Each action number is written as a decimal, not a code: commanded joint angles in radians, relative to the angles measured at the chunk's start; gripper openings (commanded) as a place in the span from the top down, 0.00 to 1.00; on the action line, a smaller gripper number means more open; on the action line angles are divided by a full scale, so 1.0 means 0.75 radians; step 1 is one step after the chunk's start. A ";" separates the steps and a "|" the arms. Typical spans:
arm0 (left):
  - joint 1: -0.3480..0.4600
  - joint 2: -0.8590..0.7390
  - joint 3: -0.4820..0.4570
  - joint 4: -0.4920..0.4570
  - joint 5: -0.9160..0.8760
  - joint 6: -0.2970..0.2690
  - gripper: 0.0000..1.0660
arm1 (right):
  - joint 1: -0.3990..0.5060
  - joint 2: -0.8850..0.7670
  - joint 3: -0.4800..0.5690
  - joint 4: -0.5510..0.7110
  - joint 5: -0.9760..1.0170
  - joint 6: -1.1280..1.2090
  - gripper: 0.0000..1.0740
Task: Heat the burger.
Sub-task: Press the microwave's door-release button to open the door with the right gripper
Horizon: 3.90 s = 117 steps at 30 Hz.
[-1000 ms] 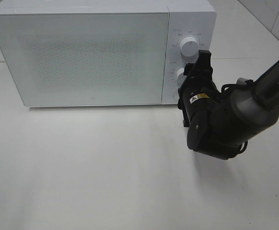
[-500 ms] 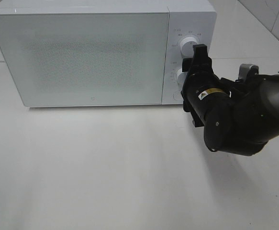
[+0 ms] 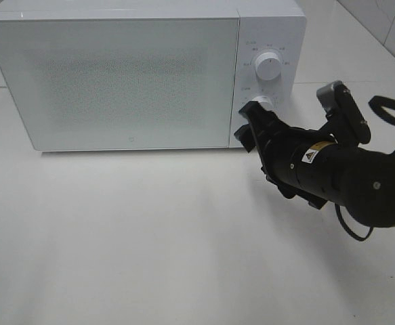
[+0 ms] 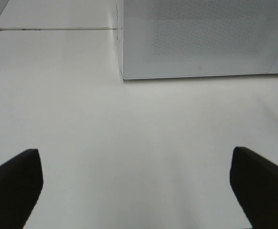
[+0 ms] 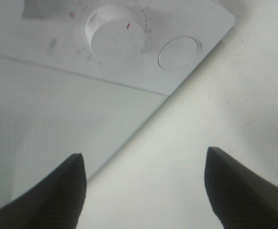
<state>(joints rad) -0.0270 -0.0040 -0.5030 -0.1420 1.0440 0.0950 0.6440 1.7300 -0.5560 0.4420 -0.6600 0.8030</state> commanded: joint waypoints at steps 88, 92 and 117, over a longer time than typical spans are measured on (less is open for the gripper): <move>0.004 -0.025 0.004 0.000 -0.011 0.003 0.06 | -0.675 -2.345 0.060 -0.721 2.208 -0.905 0.34; 0.004 -0.025 0.004 0.000 -0.011 0.003 0.06 | -0.675 -2.345 0.060 -0.721 2.208 -0.905 0.34; 0.004 -0.025 0.004 0.000 -0.011 0.003 0.06 | -0.675 -2.240 -0.028 -0.721 2.179 -0.911 0.34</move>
<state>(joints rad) -0.0270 -0.0040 -0.5030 -0.1420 1.0440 0.0950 0.1430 0.0260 -0.5570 -0.1000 0.9970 0.1300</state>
